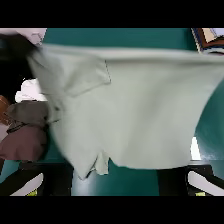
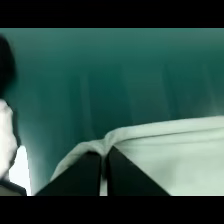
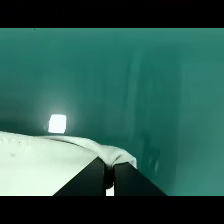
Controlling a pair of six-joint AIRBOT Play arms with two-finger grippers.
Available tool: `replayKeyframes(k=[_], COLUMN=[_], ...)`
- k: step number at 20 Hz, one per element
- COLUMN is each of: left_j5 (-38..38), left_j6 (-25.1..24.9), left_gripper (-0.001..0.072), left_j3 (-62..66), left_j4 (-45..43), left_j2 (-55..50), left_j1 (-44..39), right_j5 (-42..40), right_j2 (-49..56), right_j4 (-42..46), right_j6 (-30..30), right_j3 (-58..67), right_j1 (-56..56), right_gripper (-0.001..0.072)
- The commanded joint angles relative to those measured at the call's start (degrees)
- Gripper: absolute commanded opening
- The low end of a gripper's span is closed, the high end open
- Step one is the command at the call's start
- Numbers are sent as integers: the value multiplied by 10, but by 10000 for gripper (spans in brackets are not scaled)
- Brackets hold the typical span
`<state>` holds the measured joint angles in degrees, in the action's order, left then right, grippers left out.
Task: Fold the shirts.
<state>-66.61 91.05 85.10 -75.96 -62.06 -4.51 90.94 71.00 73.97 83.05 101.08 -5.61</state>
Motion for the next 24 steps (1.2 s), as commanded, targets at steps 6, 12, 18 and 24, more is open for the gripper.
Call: replayKeyframes(k=[6, 12, 18, 24], left_j5=[148, 152, -38, -45], left_j6=[-30, -30, -31, -30], left_gripper=[25, 26, 25, 26], left_j3=[61, 155, 138, 19], left_j4=[33, 14, -1, -2], left_j2=[-299, -350, -349, -349], left_j1=[0, 1, 8, 8], right_j5=[-72, -97, -114, -180], right_j2=[297, 341, 251, 189], right_j4=[-5, -4, -4, -17], right_j6=[-44, -40, -29, -29], right_j3=[49, 151, -21, -217], right_j1=[23, 36, 41, 67], right_gripper=[15, 15, 15, 17])
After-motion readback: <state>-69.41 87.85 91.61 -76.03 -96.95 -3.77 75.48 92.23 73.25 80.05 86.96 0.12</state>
